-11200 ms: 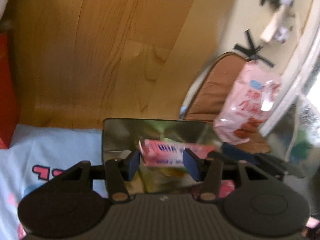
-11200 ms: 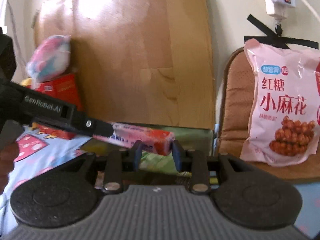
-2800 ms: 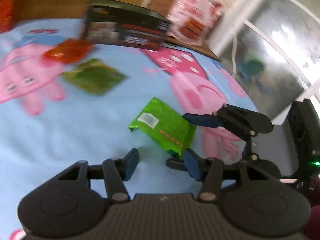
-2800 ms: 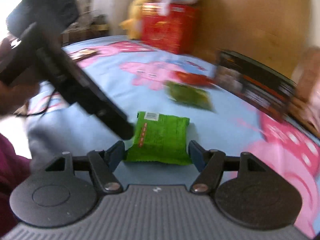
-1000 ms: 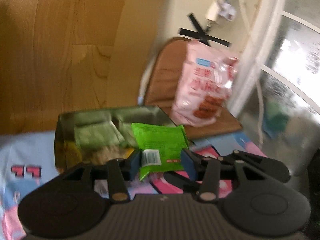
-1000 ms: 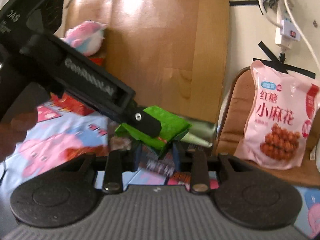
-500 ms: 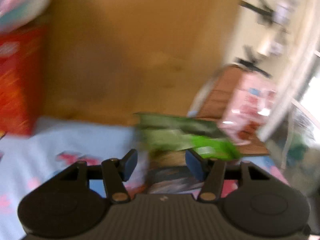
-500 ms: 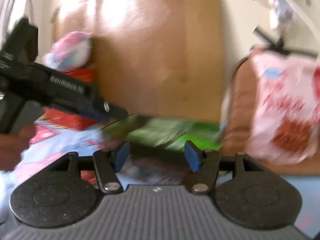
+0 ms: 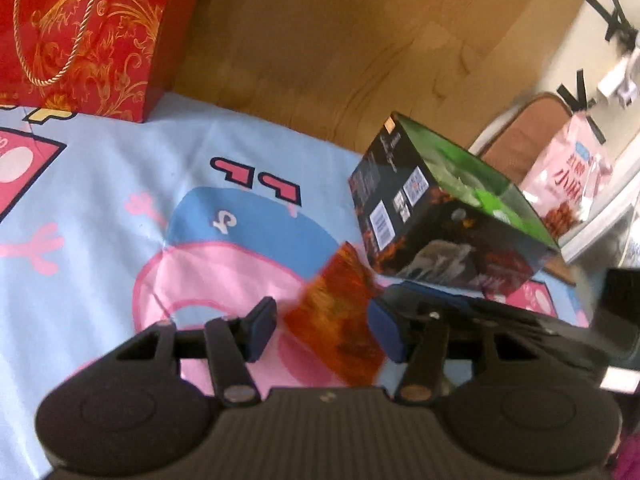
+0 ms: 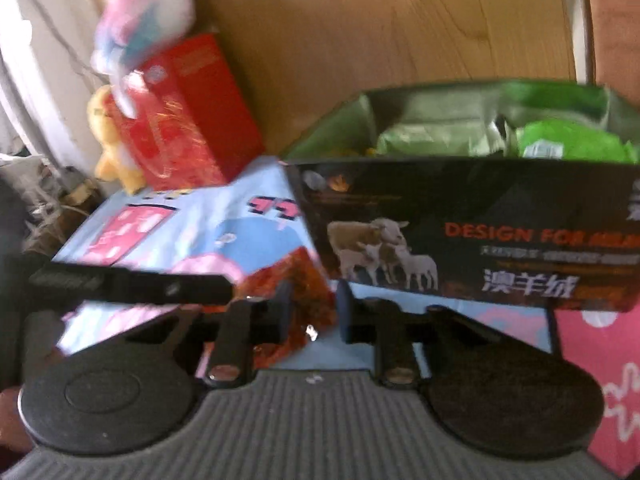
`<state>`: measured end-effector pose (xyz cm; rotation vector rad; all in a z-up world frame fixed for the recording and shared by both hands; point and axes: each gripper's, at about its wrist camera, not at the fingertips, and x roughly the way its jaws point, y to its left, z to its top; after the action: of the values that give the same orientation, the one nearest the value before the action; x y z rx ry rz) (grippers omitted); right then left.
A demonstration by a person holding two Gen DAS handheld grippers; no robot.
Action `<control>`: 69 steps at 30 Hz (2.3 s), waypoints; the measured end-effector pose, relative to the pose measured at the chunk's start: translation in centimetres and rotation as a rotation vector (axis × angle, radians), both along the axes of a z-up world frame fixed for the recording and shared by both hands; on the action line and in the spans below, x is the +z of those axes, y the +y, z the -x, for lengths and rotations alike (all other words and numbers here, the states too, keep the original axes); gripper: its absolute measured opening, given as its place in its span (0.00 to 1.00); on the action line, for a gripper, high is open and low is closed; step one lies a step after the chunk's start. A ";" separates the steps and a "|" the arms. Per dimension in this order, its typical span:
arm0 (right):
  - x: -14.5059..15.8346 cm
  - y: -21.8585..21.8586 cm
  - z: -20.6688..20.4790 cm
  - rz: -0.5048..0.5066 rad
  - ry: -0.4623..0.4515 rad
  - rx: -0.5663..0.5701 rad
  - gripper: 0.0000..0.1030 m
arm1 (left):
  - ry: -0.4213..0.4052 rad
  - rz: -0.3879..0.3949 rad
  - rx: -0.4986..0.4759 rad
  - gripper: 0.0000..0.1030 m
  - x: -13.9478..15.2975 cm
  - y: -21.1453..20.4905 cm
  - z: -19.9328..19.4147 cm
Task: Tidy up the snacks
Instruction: 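Grasp the orange translucent packet with the left tool, then carry the orange packet over the black box and release it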
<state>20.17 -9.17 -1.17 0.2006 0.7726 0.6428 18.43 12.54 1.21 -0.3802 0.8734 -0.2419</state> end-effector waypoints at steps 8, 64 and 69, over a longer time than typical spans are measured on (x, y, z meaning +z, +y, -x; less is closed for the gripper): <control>0.2 4.2 8.0 0.057 -0.005 0.217 0.22 | -0.003 0.050 -0.010 0.45 -0.2 1.9 6.4; 0.1 8.8 12.2 0.298 -0.394 0.220 0.23 | -0.087 0.145 0.060 0.12 2.5 4.5 9.6; 2.3 6.0 12.9 0.285 -0.529 0.100 0.23 | -0.189 0.115 -0.034 0.12 6.0 1.2 8.4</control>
<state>7.28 -3.14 1.09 -0.2645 0.3561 0.6349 10.02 13.73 7.23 -0.4423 0.6818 -0.3554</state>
